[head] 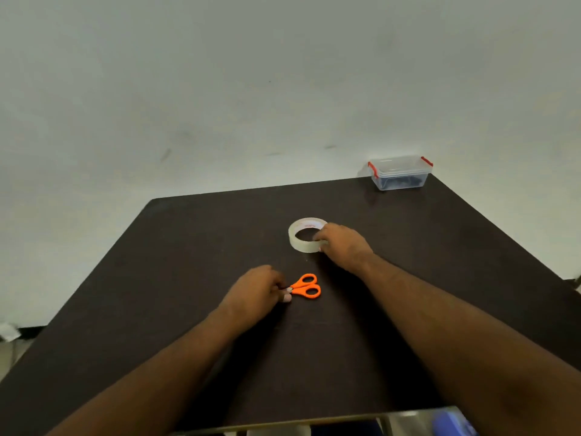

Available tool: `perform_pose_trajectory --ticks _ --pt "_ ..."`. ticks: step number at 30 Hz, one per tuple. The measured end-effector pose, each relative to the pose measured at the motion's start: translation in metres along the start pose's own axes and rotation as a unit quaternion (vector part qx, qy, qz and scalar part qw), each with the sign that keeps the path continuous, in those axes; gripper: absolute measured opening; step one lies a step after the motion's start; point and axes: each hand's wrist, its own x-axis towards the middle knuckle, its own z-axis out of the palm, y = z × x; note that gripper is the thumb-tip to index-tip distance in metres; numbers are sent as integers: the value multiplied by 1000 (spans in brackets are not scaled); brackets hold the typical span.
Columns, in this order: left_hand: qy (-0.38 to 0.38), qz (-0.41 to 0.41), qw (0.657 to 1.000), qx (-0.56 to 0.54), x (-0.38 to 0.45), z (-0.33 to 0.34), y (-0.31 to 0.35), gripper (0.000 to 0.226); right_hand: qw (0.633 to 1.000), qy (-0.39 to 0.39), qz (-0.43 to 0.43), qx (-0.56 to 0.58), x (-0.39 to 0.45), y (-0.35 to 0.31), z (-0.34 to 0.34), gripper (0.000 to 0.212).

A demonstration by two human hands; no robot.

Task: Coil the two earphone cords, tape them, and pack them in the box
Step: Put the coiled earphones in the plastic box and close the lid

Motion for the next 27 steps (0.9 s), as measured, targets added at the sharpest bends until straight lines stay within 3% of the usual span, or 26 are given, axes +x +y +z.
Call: perform_pose_trajectory --ticks 3,7,17,23,27 --pt "31 -56 996 -54 3 7 5 14 999 9 25 -21 -11 3 -10 28" --pt "63 -100 986 -116 24 4 15 16 996 40 64 -39 -35 27 -35 29" --pt "75 -119 967 -214 147 14 117 14 976 60 186 -95 -62 144 -92 31" --pt "73 -132 958 -245 230 33 174 7 965 60 240 -89 -39 207 -93 34" --pt "71 -159 946 -274 273 39 194 15 964 46 248 -84 -18 230 -84 31"
